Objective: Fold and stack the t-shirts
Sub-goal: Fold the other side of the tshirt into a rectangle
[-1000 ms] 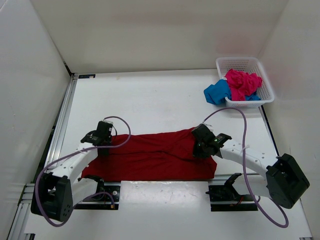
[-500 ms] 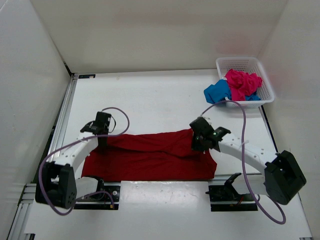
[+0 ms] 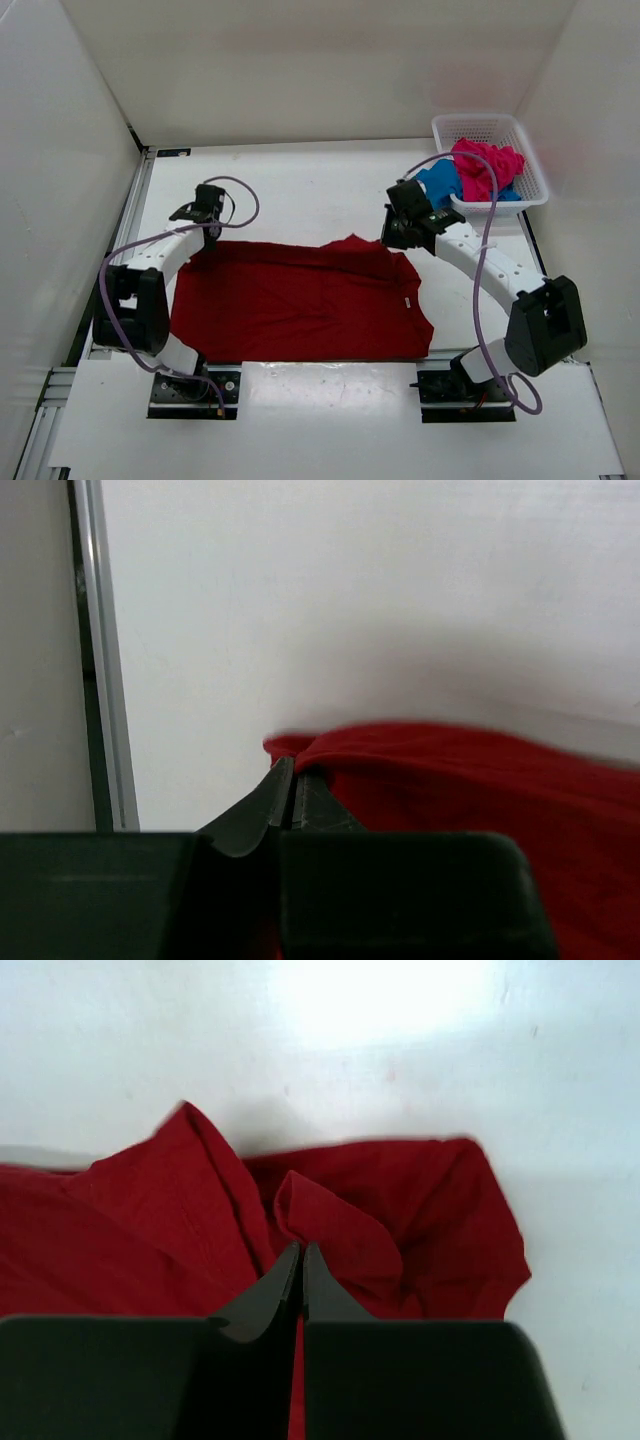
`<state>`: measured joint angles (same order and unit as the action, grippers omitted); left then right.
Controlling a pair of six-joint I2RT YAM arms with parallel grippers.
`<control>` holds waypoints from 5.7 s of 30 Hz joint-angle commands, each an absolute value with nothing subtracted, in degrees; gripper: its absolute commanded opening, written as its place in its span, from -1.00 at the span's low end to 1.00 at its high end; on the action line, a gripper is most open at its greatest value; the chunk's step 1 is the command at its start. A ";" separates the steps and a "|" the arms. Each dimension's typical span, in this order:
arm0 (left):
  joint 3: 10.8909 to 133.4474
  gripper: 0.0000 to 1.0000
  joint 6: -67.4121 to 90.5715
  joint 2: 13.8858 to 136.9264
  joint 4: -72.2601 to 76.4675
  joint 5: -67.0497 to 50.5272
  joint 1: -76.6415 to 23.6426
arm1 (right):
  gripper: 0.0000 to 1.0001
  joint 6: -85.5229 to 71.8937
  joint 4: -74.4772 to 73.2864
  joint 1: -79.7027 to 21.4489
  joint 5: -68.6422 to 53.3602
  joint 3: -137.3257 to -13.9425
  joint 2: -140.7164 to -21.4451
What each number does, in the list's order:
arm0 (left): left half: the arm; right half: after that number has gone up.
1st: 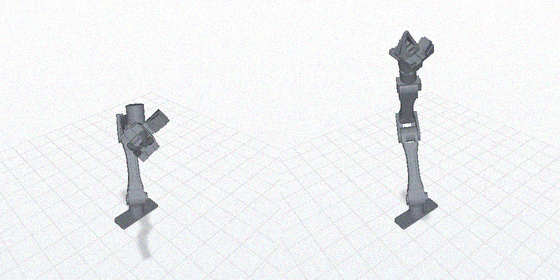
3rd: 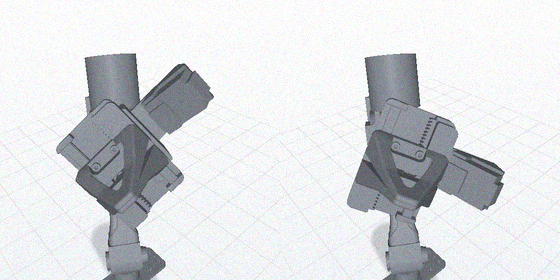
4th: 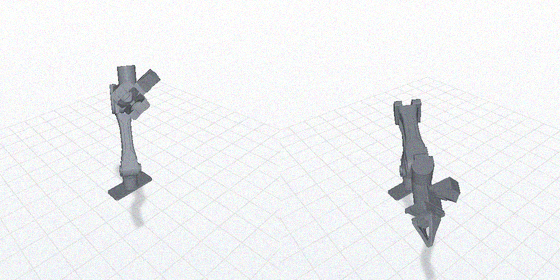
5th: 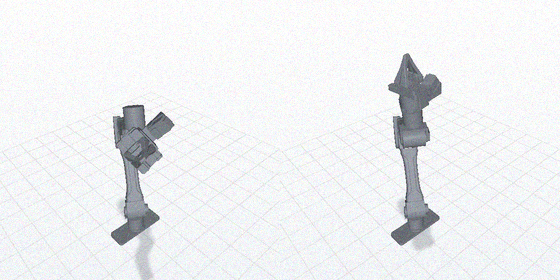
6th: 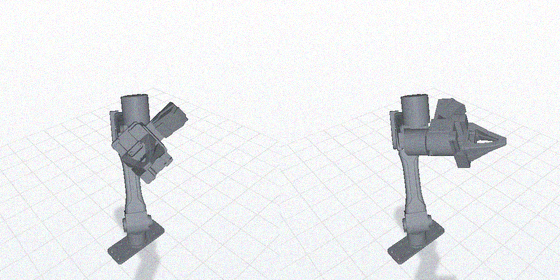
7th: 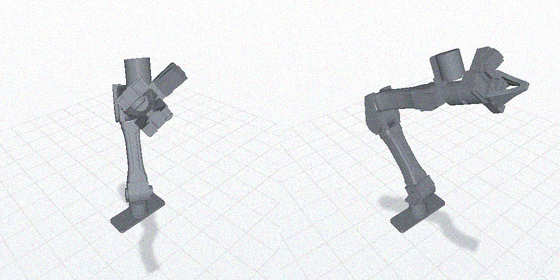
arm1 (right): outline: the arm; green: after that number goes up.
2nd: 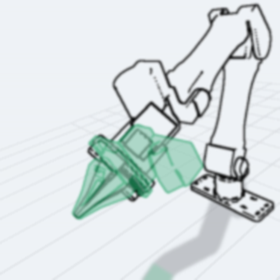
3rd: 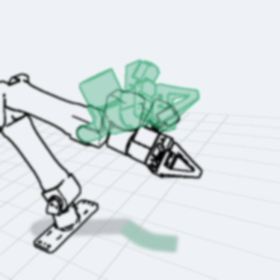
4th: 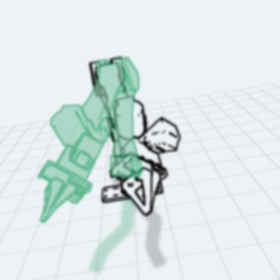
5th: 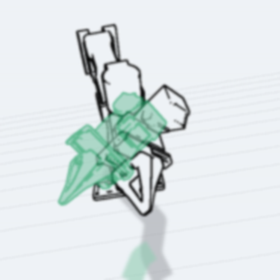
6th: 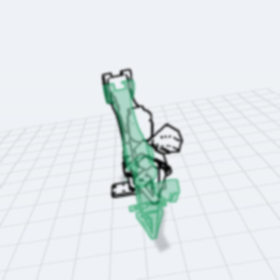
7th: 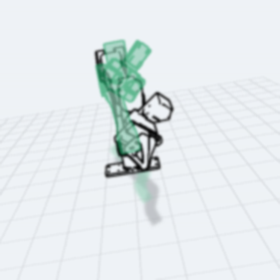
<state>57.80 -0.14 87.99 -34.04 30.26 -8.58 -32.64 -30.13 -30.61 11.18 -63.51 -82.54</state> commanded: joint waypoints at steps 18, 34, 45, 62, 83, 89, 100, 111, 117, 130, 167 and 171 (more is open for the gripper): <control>32.00 -0.64 0.00 72.42 -35.42 35.68 -10.81 | -1.00 -41.92 -31.82 -38.14 8.70 -42.80 -66.88; 46.46 0.81 0.00 73.56 -59.79 31.32 -8.10 | -1.00 -43.07 -31.99 -38.67 9.40 -40.96 -66.80; 56.21 0.70 0.00 85.87 -56.10 22.57 0.62 | -1.00 -43.59 -31.46 -39.73 10.02 -39.91 -67.32; 65.13 0.70 0.00 99.13 -42.10 22.49 3.33 | -1.00 -43.59 -31.46 -39.73 11.78 -39.98 -69.60; 63.19 0.72 0.00 74.01 -44.19 13.03 -10.34 | -1.00 -43.07 -31.46 -39.73 10.72 -40.61 -71.19; 72.59 0.63 0.00 80.58 -55.80 -7.51 -34.17 | -1.00 -43.07 -30.42 -39.73 10.72 -40.08 -73.03; 86.48 0.35 0.00 105.10 -48.17 -19.95 -49.83 | -1.00 -49.22 -26.54 -39.73 6.06 -37.35 -76.99; 92.99 0.30 0.00 115.66 -42.63 -14.68 -51.86 | -1.00 -53.09 -25.93 -39.20 3.69 -36.21 -80.16; 93.60 0.30 0.00 117.51 -40.25 -9.67 -51.86 | -1.00 -54.32 -25.93 -39.20 3.69 -35.07 -77.34; 91.76 -0.27 0.00 115.66 -40.25 -11.87 -52.38 | -1.00 -52.74 -25.93 -39.20 3.69 -35.59 -76.82; 89.56 -0.79 0.00 113.47 -44.03 -10.11 -52.38 | -1.00 -49.83 -29.09 -38.67 5.89 -37.71 -75.24; 89.56 -0.79 0.00 111.72 -44.56 -10.11 -52.38 | -1.00 -49.83 -29.61 -38.67 5.89 -37.71 -74.71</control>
